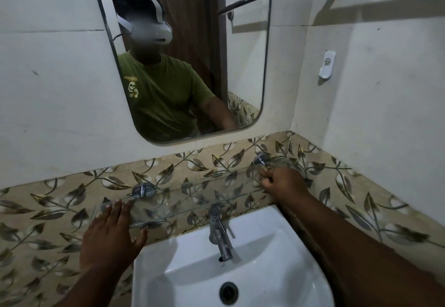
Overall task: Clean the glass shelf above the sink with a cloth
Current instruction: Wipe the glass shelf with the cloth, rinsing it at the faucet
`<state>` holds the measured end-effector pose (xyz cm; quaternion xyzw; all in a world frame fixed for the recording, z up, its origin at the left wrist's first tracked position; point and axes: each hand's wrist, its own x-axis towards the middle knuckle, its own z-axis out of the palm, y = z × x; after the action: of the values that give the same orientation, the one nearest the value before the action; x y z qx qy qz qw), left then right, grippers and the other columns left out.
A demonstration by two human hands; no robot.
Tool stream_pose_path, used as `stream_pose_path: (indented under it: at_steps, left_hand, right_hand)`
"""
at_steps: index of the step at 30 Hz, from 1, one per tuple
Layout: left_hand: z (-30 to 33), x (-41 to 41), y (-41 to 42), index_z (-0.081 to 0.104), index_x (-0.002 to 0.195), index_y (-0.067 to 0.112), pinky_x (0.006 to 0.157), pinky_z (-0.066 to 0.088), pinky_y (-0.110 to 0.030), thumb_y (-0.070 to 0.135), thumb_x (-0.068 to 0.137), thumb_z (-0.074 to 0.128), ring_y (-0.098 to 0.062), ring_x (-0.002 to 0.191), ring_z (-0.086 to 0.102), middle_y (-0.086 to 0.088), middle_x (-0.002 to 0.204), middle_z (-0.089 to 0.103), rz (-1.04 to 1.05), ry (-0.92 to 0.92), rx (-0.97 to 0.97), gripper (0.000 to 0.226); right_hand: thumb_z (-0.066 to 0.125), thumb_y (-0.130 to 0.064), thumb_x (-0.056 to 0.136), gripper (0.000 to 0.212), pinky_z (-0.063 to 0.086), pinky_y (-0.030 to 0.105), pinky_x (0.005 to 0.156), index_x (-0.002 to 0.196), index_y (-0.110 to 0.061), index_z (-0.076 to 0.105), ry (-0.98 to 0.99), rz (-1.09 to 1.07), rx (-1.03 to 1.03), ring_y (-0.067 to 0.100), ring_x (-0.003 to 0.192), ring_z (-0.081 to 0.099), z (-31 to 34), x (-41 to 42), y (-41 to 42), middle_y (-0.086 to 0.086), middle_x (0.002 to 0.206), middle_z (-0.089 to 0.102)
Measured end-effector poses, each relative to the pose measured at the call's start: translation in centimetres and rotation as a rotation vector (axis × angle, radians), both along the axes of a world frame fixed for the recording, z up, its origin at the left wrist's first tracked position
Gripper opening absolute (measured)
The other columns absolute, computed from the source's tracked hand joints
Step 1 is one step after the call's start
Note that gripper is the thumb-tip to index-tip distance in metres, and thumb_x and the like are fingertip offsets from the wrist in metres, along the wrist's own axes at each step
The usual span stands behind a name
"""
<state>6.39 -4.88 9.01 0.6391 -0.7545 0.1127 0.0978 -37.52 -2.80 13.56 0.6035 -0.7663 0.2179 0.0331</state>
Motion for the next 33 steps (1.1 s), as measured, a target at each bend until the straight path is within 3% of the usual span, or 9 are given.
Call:
stream_pose_path:
  at_steps: [4, 8, 11, 16, 19, 22, 25, 28, 33]
  left_hand:
    - [0.1, 0.0, 0.2, 0.048, 0.139, 0.006, 0.102, 0.041, -0.054, 0.066, 0.069, 0.041, -0.040, 0.128, 0.050, -0.021, 0.140, 0.054, -0.001, 0.007, 0.016, 0.093]
    - [0.1, 0.2, 0.1, 0.047, 0.140, 0.006, 0.102, 0.042, -0.055, 0.067, 0.069, 0.041, -0.040, 0.130, 0.048, -0.021, 0.141, 0.053, -0.003, 0.006, 0.029, 0.094]
    - [0.1, 0.3, -0.2, 0.048, 0.140, 0.005, 0.100, 0.042, -0.056, 0.067, 0.069, 0.041, -0.041, 0.129, 0.049, -0.022, 0.140, 0.053, -0.013, 0.015, 0.024, 0.094]
    - [0.0, 0.0, -0.1, 0.050, 0.138, 0.004, 0.099, 0.043, -0.056, 0.066, 0.069, 0.041, -0.042, 0.125, 0.052, -0.023, 0.137, 0.055, -0.022, 0.020, 0.015, 0.093]
    - [0.0, 0.0, 0.0, 0.050, 0.138, 0.003, 0.099, 0.043, -0.057, 0.065, 0.069, 0.042, -0.042, 0.125, 0.053, -0.023, 0.137, 0.055, -0.023, 0.029, 0.012, 0.093]
    - [-0.2, 0.2, -0.2, 0.049, 0.139, 0.003, 0.099, 0.042, -0.057, 0.064, 0.068, 0.042, -0.042, 0.125, 0.052, -0.023, 0.137, 0.055, -0.028, 0.036, 0.013, 0.093]
    - [-0.3, 0.3, -0.4, 0.049, 0.139, 0.004, 0.098, 0.042, -0.058, 0.063, 0.068, 0.042, -0.043, 0.125, 0.052, -0.023, 0.137, 0.055, -0.037, 0.047, 0.003, 0.093]
    - [-0.3, 0.1, -0.4, 0.050, 0.138, 0.004, 0.098, 0.042, -0.057, 0.063, 0.068, 0.042, -0.043, 0.123, 0.053, -0.023, 0.136, 0.056, -0.041, 0.053, -0.011, 0.092]
    - [-0.3, 0.1, -0.3, 0.053, 0.135, 0.003, 0.099, 0.042, -0.056, 0.064, 0.068, 0.043, -0.042, 0.125, 0.052, -0.023, 0.135, 0.057, -0.029, 0.045, -0.032, 0.091]
  right_hand:
    - [0.058, -0.037, 0.085, 0.029, 0.048, 0.029, 0.060, 0.099, -0.023, 0.079, 0.002, -0.055, 0.034, 0.026, 0.068, 0.060, 0.6, 1.2, -1.3, 0.005, 0.074, 0.068]
    - [0.061, -0.042, 0.085, 0.034, 0.054, 0.028, 0.072, 0.115, -0.036, 0.076, -0.023, 0.075, 0.045, 0.025, 0.087, 0.069, 0.4, 1.3, -0.7, 0.005, 0.097, 0.077]
    - [0.060, -0.042, 0.085, 0.033, 0.056, 0.031, 0.072, 0.113, -0.035, 0.077, -0.012, 0.082, 0.062, 0.023, 0.083, 0.069, 0.1, 0.3, 0.7, 0.004, 0.094, 0.077]
    - [0.061, -0.029, 0.084, 0.019, 0.038, 0.028, 0.058, 0.068, -0.018, 0.062, -0.001, -0.120, 0.071, 0.025, 0.066, 0.057, 0.8, -0.5, -0.5, 0.000, 0.062, 0.056]
    - [0.059, -0.032, 0.085, 0.023, 0.045, 0.030, 0.066, 0.091, -0.015, 0.074, -0.004, -0.204, 0.055, 0.030, 0.082, 0.067, 1.0, 0.3, -2.9, 0.009, 0.085, 0.071]
    - [0.059, -0.034, 0.084, 0.028, 0.049, 0.031, 0.066, 0.091, -0.012, 0.076, -0.023, -0.220, 0.025, 0.031, 0.081, 0.069, 0.6, 0.4, -3.5, 0.010, 0.085, 0.072]
    - [0.056, -0.038, 0.079, 0.035, 0.052, 0.030, 0.063, 0.095, -0.018, 0.080, -0.038, -0.063, 0.023, 0.027, 0.074, 0.067, -0.3, 0.1, -1.7, 0.007, 0.080, 0.073]
    - [0.060, -0.038, 0.081, 0.037, 0.056, 0.029, 0.074, 0.111, -0.030, 0.078, -0.089, 0.058, -0.008, 0.019, 0.087, 0.071, -1.2, -0.9, 1.0, 0.000, 0.100, 0.079]
    - [0.070, -0.012, 0.089, 0.025, 0.051, 0.012, 0.074, 0.112, -0.017, 0.078, -0.430, 0.005, -0.244, 0.006, 0.086, 0.071, -1.0, 0.3, 3.5, -0.004, 0.102, 0.079]
